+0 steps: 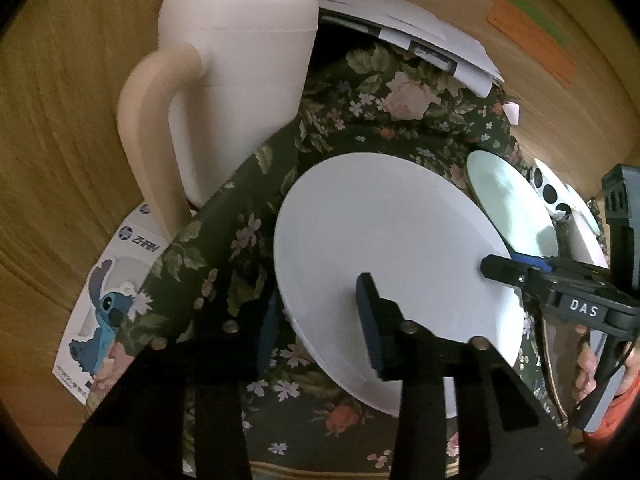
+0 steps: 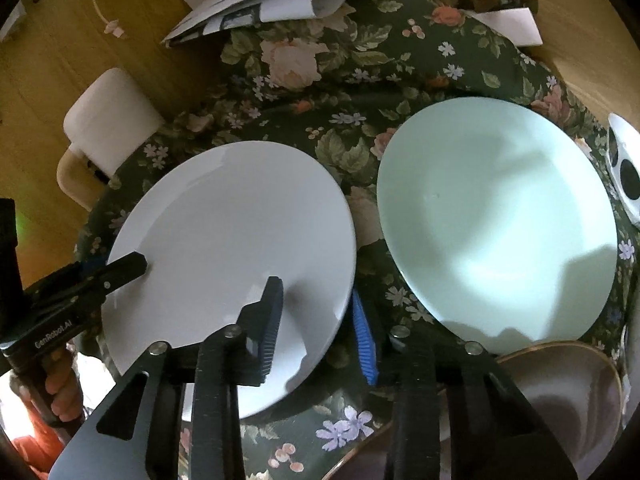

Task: Organize plates and bowls

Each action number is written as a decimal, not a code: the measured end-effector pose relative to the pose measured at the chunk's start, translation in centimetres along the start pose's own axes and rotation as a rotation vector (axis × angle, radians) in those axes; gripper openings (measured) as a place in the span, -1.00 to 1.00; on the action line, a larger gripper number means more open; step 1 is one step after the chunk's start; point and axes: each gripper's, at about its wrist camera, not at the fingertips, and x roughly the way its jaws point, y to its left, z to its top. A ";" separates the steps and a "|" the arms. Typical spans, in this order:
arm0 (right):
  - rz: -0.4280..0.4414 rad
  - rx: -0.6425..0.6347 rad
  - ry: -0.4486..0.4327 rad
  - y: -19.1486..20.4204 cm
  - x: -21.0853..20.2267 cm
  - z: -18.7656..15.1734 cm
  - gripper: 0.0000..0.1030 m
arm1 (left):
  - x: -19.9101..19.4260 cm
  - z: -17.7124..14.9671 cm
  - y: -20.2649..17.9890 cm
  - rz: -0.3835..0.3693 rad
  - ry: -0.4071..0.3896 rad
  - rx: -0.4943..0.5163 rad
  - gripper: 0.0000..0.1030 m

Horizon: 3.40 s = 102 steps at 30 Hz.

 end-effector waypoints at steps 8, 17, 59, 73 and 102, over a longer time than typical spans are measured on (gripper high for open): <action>-0.003 0.001 -0.009 0.0 0.8 0.4 -0.43 | 0.4 -0.1 0.0 -0.007 0.003 -0.012 -0.34; -0.017 -0.019 -0.047 0.7 -0.2 0.1 -0.45 | 0.0 0.0 0.0 0.000 -0.006 -0.010 -0.33; -0.099 0.074 -0.326 -3.3 -14.1 -7.0 -0.45 | -6.9 -1.6 -10.5 -0.114 -0.140 0.183 -0.32; -0.133 0.142 -0.349 -6.6 -16.3 -10.7 -0.45 | -6.8 -3.6 -15.4 -0.158 -0.137 0.251 -0.32; -0.159 0.263 -0.281 -10.9 -14.3 -15.0 -0.45 | -1.5 -6.5 -19.3 -0.187 -0.008 0.303 -0.32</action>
